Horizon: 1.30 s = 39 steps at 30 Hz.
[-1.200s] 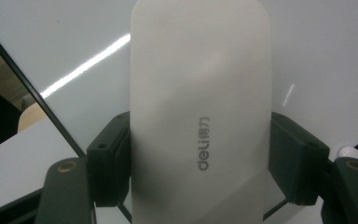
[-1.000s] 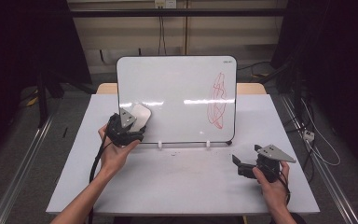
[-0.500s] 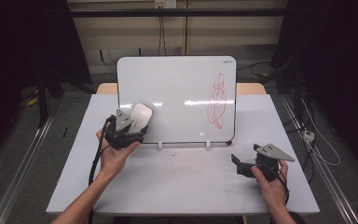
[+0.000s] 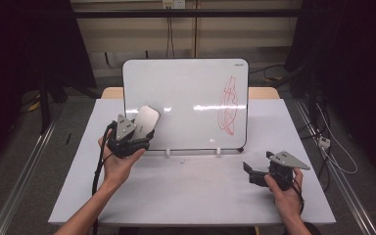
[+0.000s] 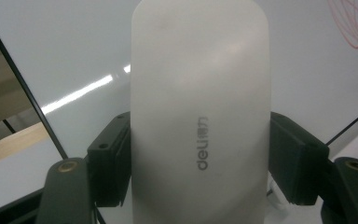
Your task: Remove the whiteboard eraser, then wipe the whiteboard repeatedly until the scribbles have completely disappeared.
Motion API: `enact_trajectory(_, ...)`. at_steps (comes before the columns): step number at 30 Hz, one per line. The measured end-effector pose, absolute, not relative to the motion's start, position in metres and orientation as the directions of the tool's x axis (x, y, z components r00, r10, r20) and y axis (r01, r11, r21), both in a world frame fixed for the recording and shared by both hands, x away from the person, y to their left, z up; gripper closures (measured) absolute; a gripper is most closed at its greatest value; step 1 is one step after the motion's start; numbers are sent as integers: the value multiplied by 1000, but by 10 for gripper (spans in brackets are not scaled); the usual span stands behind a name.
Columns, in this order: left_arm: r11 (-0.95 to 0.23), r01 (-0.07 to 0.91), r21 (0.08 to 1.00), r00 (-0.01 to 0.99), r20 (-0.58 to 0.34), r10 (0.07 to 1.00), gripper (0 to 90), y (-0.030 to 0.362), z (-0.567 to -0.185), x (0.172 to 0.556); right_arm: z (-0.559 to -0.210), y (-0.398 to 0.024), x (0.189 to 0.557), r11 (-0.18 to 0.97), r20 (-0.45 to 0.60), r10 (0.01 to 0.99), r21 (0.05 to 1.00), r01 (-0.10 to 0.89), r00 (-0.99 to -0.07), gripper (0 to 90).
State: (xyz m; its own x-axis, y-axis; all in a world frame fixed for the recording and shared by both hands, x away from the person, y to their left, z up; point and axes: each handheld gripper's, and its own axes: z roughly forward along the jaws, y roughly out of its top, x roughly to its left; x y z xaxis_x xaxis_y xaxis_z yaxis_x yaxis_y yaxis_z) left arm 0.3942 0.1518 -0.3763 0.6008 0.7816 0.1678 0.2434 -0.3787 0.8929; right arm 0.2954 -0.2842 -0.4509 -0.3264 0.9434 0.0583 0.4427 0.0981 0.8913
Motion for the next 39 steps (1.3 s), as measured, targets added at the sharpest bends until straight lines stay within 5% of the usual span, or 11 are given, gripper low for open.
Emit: enact_trajectory(39,-375,150,915,676,182,714,311,90,-354,398,-453,-286,298,94,70,941,886,453,-331,50)
